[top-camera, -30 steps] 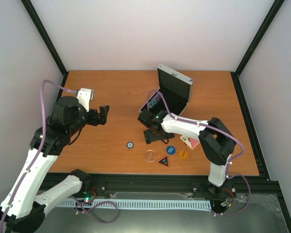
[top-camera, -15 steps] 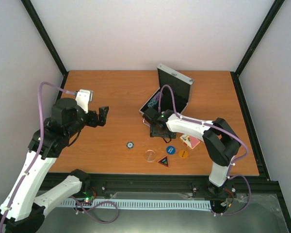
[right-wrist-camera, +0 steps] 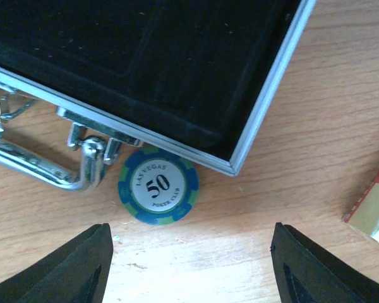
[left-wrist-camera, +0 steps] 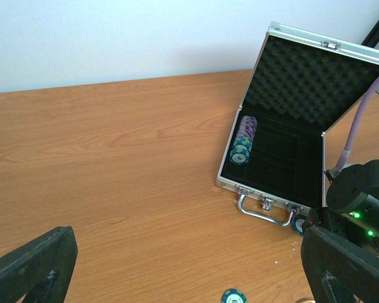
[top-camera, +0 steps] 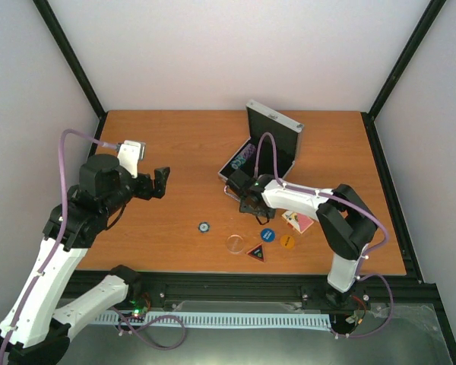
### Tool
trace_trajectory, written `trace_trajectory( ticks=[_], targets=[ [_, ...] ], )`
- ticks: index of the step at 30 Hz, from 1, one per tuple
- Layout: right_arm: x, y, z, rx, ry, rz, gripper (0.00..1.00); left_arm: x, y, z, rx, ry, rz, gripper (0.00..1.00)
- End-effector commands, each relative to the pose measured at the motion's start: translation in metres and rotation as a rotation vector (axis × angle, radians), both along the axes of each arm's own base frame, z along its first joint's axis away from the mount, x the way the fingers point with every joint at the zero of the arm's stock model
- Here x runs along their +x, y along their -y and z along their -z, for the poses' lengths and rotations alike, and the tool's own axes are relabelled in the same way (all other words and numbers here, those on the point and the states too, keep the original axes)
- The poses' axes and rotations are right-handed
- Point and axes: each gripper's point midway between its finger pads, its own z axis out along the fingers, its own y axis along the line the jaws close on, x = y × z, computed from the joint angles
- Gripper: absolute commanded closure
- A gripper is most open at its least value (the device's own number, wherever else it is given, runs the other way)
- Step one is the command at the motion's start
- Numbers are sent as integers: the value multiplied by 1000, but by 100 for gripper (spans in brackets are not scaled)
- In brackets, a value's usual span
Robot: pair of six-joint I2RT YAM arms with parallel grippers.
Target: Pack up texas hold em set
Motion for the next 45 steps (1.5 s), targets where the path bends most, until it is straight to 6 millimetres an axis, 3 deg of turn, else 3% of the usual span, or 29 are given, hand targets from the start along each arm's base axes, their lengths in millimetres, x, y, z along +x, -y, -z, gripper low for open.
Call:
trace_trajectory(
  ticks=[1,13,25,34,40,45],
  targets=[
    [9,11,-3,3,50,71,29,0,-2,-5,3,17,-4,0],
    [22,9,9,53,82,132,29,3,1,-2,4,3,3,0],
    [33,21,27,10,75,156,29,3,1,-1,14,-1,4,0],
    [41,16,25,22,86,137,29,5,1,0,18,-7,4,0],
    [28,21,31,2,44,125,29,4,0,0,22,-8,-3,0],
    [-1,13,34,-16,7,47,29,4,-2,-2,23,-1,-10,0]
  ],
)
